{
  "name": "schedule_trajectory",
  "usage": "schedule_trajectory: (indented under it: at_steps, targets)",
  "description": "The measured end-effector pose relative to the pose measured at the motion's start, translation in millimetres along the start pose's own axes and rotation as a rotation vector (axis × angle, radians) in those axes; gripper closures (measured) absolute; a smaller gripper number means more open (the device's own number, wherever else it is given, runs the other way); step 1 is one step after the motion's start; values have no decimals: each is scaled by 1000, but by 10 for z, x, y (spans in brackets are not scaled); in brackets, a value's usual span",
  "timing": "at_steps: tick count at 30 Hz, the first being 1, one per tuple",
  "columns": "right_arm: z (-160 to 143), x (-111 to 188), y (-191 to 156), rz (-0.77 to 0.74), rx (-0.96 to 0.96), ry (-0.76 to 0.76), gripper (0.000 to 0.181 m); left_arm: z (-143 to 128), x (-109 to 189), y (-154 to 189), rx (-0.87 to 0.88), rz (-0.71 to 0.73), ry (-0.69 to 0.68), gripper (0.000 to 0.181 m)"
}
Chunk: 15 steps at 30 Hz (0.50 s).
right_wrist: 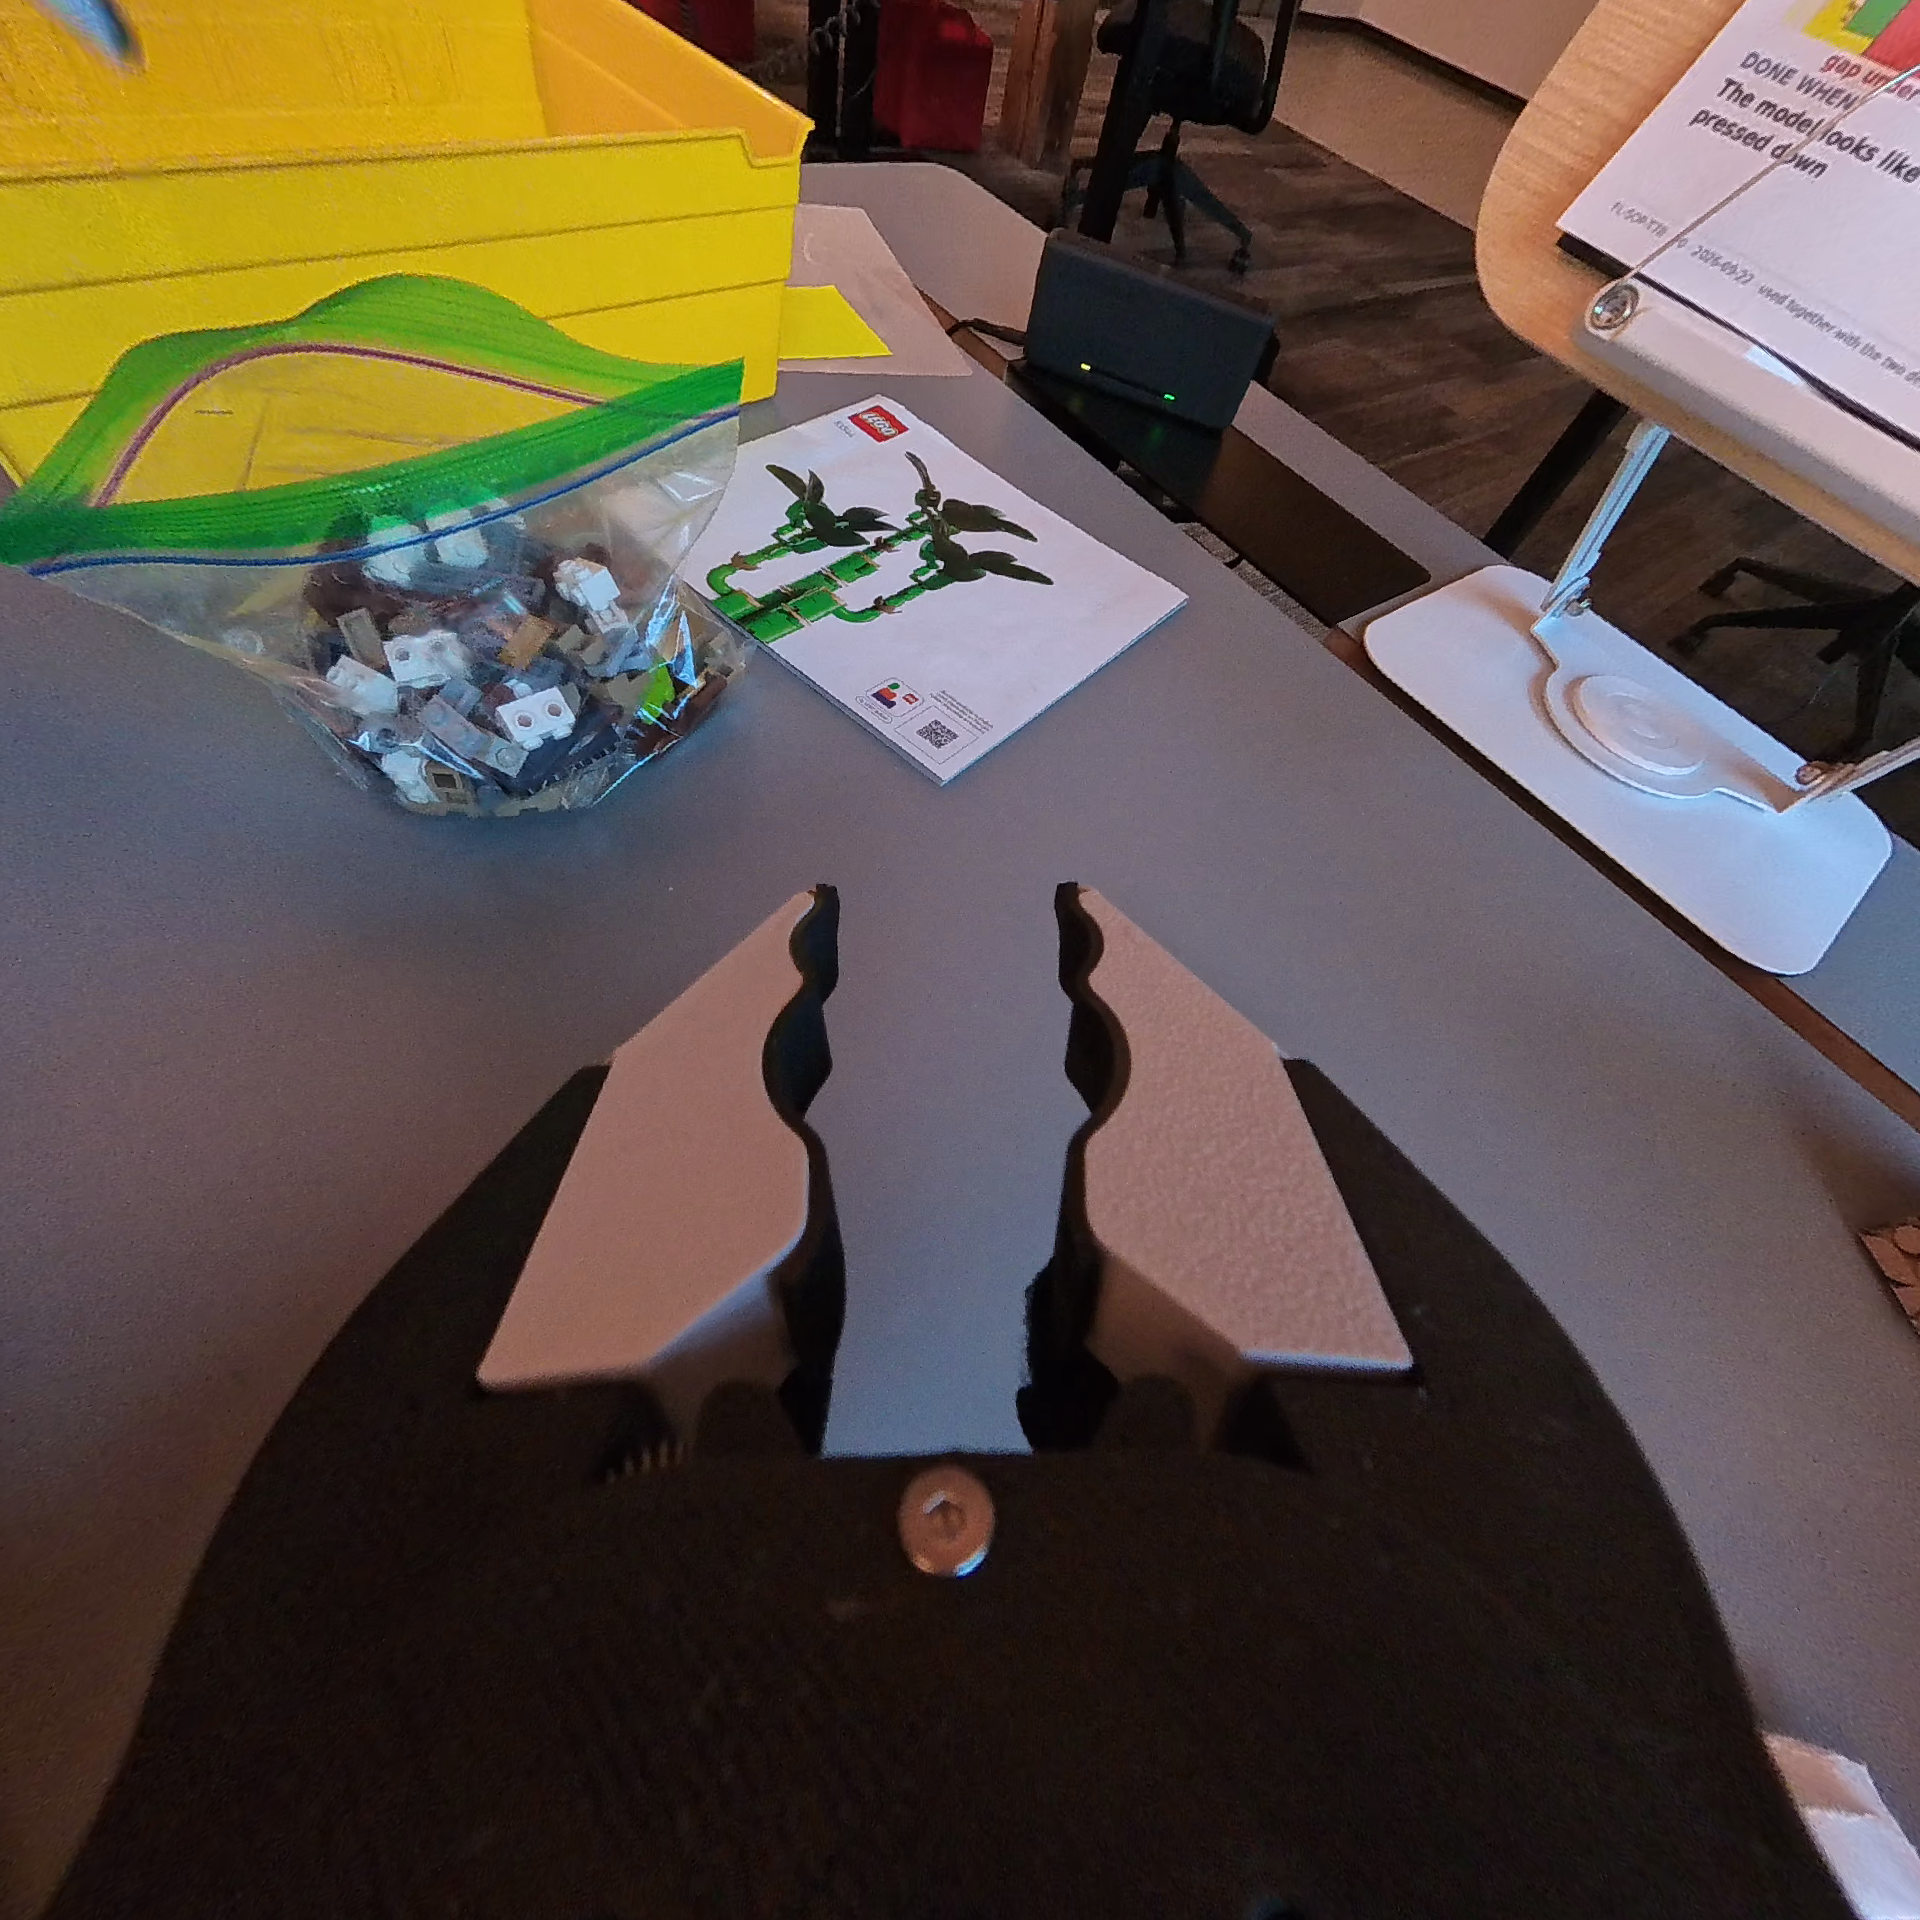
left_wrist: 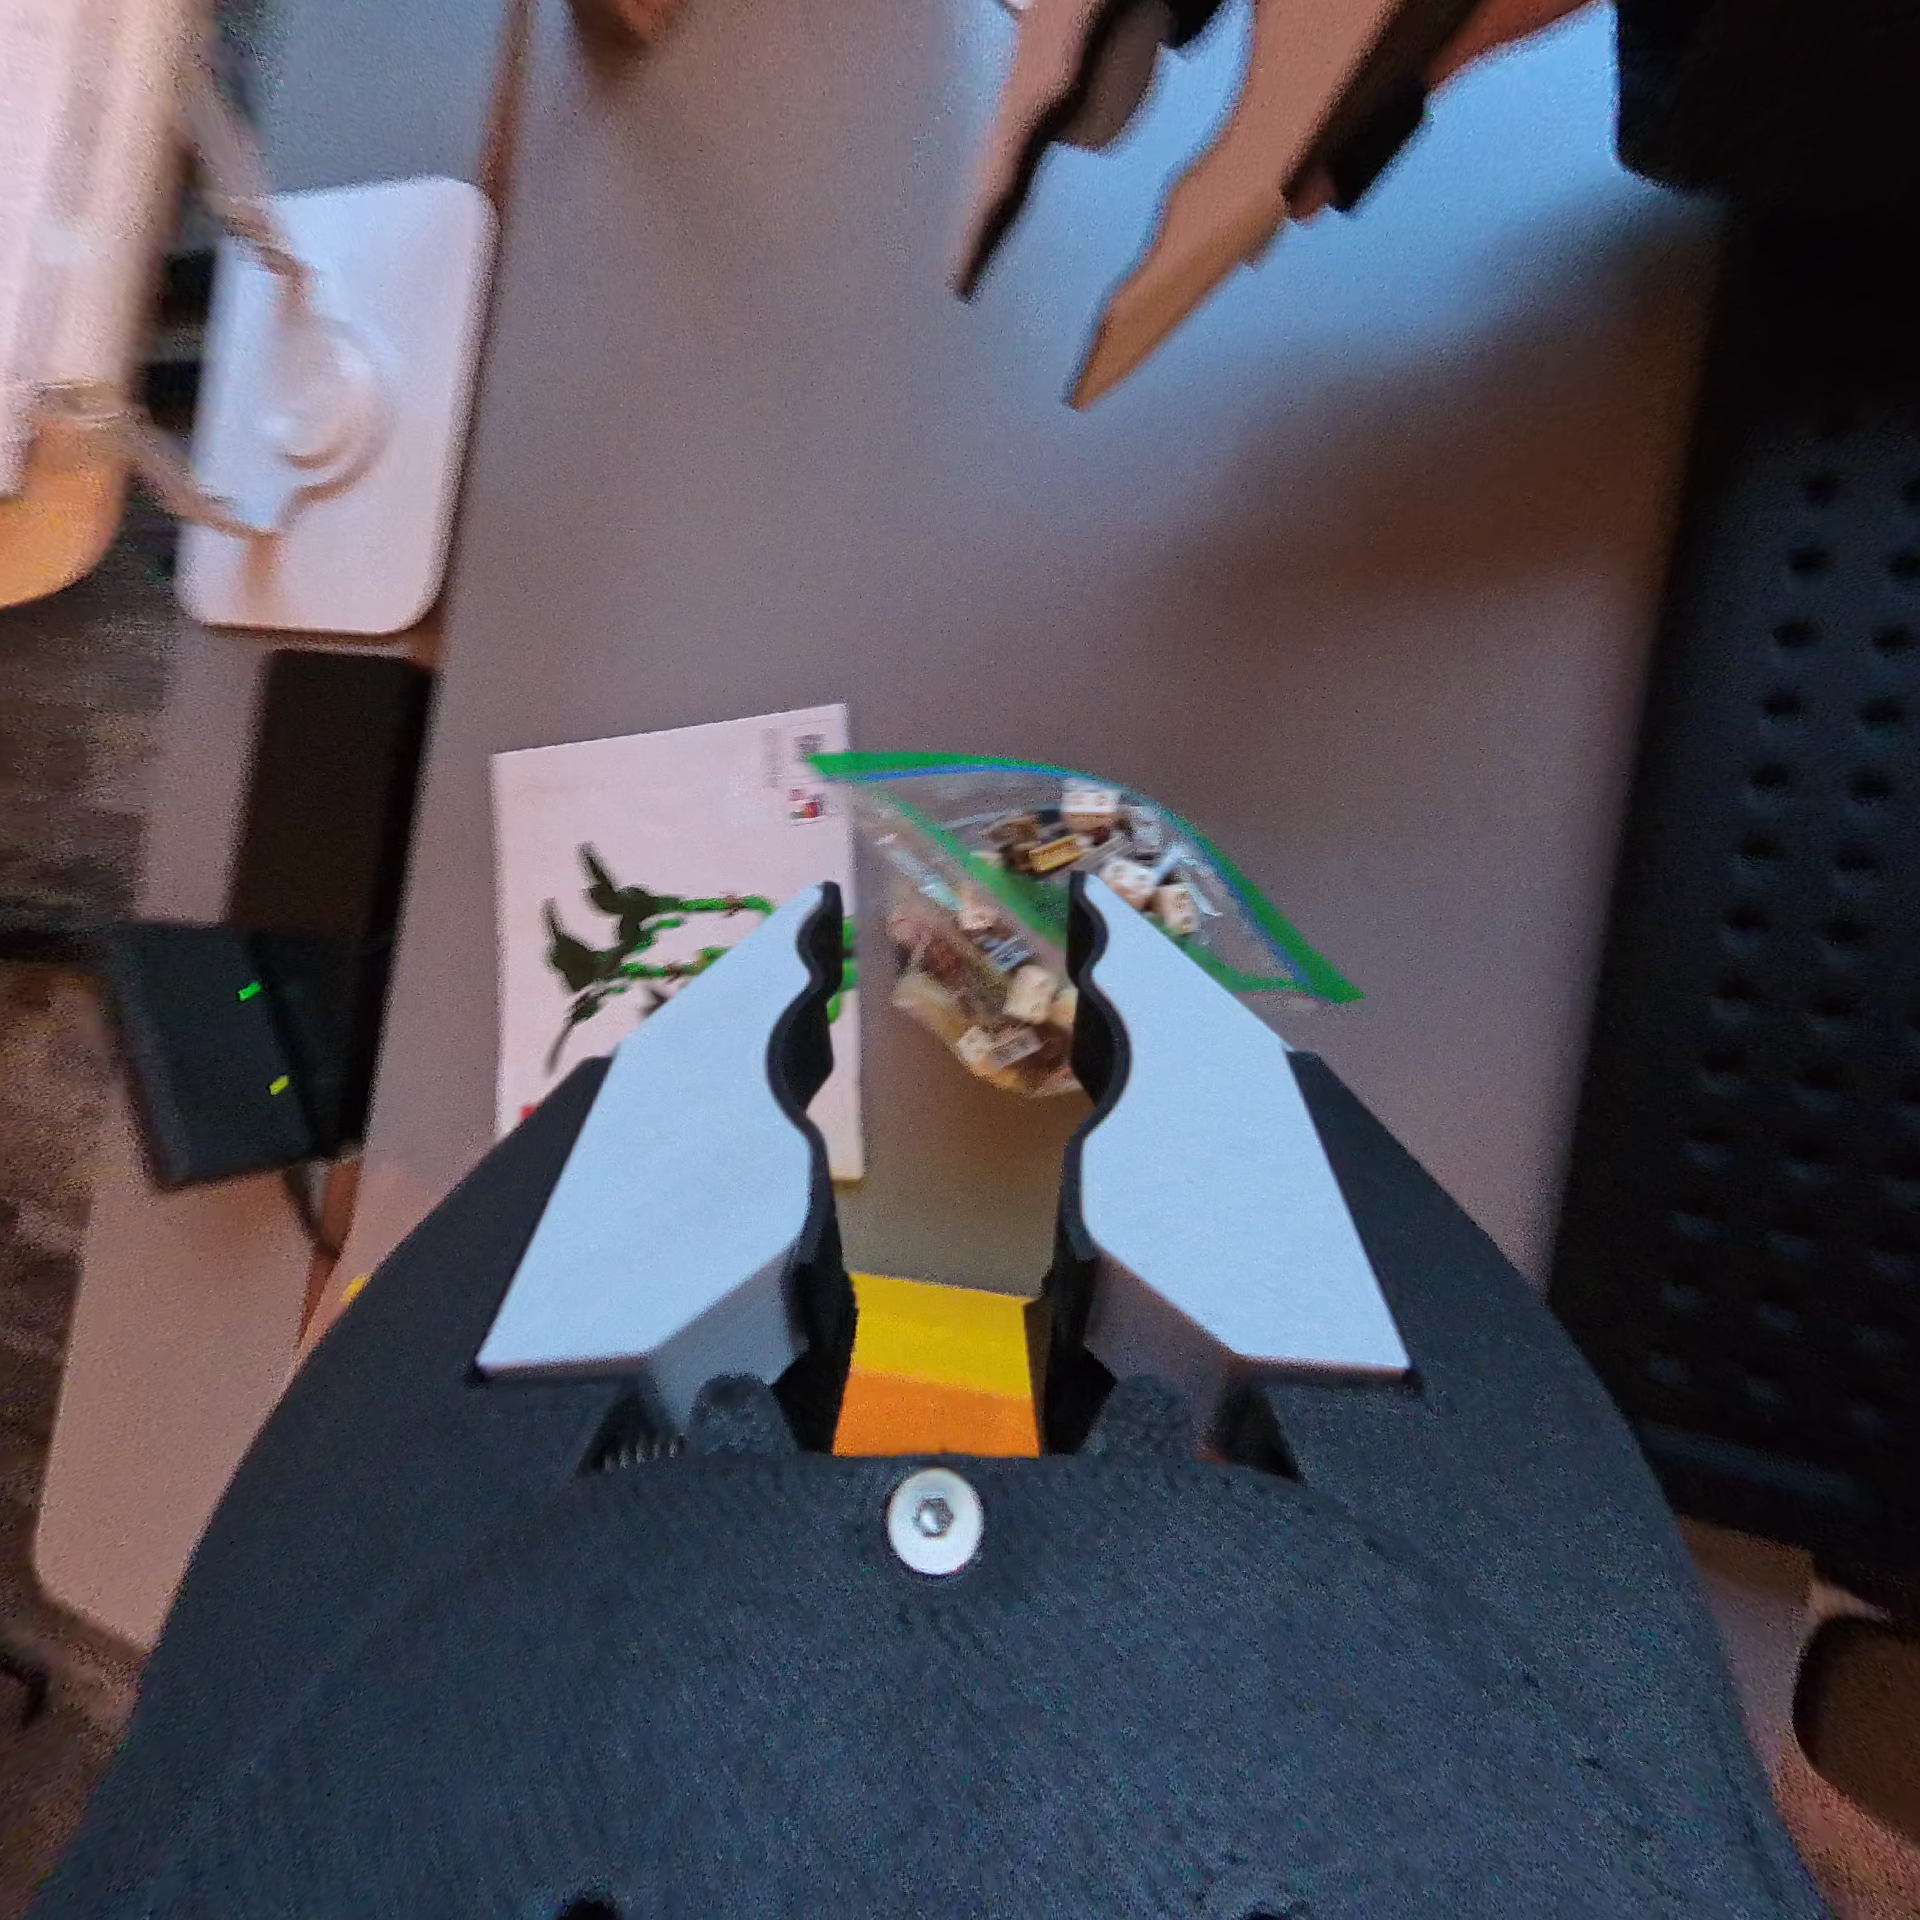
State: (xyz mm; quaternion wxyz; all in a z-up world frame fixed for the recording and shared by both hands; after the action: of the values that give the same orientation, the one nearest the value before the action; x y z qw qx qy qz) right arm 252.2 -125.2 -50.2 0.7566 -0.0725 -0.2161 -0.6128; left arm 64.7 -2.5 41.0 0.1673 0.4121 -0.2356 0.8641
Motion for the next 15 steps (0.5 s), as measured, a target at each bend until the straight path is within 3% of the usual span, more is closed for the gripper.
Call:
schedule_trajectory:
  at_steps: [3,6,8,10,12,15]
  targets:
    - [13,15,8,-7,1,11,140,-312,428,-363,104,195,39,150]
    - [42,30,6,-6,-4,29,140,-1037,648,-784,281,367,-91,141]
    - [36,21,9,-4,-9,26,140,-1459,535,-916,445,304,-117,143]
    - [12,7,18,-7,-11,14,139,-1719,289,-966,561,208,-43,145]
    - [-3,-3,24,-2,-26,21,140,-1907,22,-962,570,134,-30,144]
    - [-8,-3,47,5,-61,41,140,-2099,-311,-931,475,91,-118,143]
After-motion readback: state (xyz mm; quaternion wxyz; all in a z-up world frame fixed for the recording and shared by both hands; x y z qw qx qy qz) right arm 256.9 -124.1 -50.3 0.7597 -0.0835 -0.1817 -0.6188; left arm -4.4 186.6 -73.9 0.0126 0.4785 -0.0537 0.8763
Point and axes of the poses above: each gripper's, where its closed fingertips meet, x back along the fingers, z out of its top, y = z × x across the jaws, the point moved 6 cm from there along x, back along the fingers, and after that the axes turned 2 degrees about -x, right-handed, at the moved point
